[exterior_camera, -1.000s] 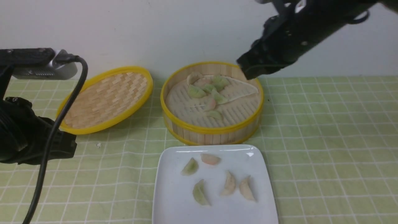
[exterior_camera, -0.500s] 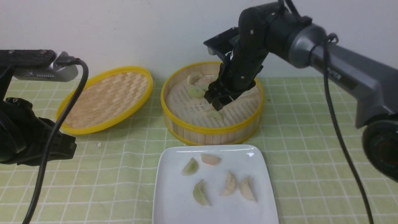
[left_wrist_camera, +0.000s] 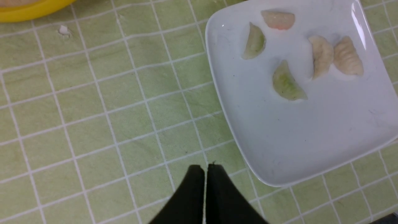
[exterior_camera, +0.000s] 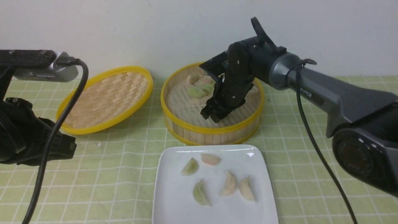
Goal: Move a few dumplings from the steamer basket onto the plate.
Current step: Use the right arm to grab a dumpling from inside the steamer, then use the right arm to put the dumpling into the plate
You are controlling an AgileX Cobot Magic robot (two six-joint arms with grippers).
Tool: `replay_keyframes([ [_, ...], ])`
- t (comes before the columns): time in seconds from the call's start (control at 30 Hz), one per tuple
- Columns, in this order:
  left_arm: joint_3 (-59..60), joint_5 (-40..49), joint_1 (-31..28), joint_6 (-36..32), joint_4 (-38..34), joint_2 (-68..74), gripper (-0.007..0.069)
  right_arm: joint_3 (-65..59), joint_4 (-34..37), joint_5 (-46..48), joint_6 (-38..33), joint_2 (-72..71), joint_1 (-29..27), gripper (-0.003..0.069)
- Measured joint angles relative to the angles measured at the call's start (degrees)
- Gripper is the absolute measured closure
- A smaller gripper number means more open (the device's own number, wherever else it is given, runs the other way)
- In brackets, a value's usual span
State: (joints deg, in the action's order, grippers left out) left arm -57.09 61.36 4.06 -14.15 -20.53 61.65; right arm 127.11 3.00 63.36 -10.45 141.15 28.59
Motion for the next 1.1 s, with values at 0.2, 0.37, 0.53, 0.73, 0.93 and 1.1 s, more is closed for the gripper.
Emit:
replay_keyframes([
  [0.2, 0.0, 0.0, 0.0, 0.0, 0.0, 0.0, 0.0631, 8.1, -0.1, 7.1, 2.4, 0.1, 0.0, 0.0535],
  [0.37, 0.0, 0.3, 0.0, -0.2, 0.5, 0.0, 0.0631, 6.0, 0.4, 7.6, 5.1, -7.1, 0.0, 0.0535],
  [0.53, 0.2, 1.6, 0.0, -0.2, 0.9, 0.0, 0.0631, -11.2, 4.1, 7.6, 5.1, -20.9, 0.2, 0.0535],
  [0.73, 1.1, 1.1, 0.0, -0.4, 1.0, 0.0, 0.0631, -31.1, 9.5, 7.9, 3.6, -30.5, 1.9, 0.0535],
  [0.93, 1.5, 1.0, 0.0, -0.5, 0.9, 0.0, 0.0631, -41.9, 10.7, 3.6, 3.6, -28.5, 4.7, 0.0535],
  [1.1, 1.6, 1.0, 0.0, -0.5, 0.9, 0.0, 0.0631, -42.5, 7.8, -2.4, 3.6, -26.6, 5.0, 0.0505],
])
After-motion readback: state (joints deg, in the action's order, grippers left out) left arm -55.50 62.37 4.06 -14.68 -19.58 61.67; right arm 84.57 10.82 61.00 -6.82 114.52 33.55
